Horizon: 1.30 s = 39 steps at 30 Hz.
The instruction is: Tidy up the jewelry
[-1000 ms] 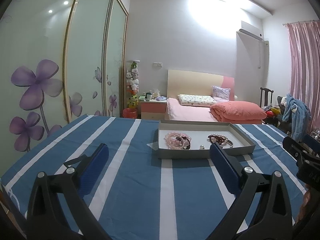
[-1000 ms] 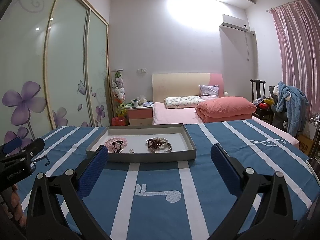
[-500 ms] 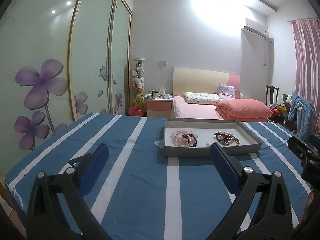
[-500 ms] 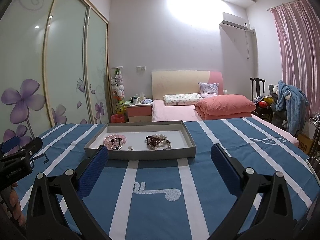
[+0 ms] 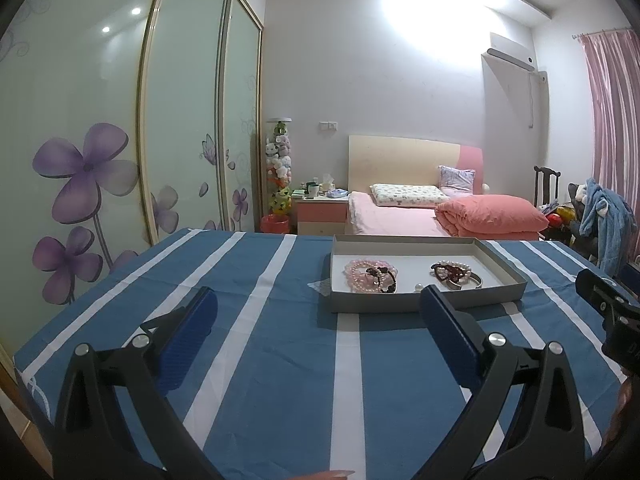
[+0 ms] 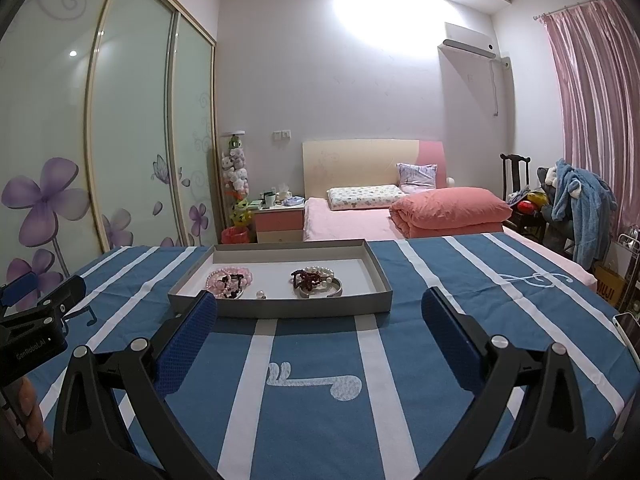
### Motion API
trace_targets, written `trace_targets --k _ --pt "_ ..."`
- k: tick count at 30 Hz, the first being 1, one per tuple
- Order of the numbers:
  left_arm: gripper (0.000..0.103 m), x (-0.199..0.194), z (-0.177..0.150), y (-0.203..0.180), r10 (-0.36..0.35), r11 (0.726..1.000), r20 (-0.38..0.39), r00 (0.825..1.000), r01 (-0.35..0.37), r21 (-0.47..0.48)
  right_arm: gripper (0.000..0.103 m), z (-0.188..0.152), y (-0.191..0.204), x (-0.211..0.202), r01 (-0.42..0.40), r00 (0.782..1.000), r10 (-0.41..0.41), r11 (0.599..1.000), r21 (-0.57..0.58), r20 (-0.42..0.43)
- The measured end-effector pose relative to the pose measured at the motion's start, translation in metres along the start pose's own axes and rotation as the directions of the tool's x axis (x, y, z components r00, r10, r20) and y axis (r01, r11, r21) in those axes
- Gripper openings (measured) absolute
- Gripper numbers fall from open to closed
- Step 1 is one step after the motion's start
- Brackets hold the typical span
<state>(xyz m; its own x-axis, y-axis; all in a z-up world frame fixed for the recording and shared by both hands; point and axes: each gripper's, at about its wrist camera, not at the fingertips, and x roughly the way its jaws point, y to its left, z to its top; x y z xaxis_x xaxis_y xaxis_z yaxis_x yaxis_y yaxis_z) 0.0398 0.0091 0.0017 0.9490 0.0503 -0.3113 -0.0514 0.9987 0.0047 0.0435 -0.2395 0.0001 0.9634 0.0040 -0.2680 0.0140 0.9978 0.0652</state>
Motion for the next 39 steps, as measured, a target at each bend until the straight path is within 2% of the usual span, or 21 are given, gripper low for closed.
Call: trace_targets --k 39 --pt "0.099 0.001 -0.0038 -0.0031 -0.005 1.0 -0.005 1.0 0.005 0.01 0.101 -0.0013 0.0 0.0007 0.0 1.0 0.0 1.0 0.001 -0.006"
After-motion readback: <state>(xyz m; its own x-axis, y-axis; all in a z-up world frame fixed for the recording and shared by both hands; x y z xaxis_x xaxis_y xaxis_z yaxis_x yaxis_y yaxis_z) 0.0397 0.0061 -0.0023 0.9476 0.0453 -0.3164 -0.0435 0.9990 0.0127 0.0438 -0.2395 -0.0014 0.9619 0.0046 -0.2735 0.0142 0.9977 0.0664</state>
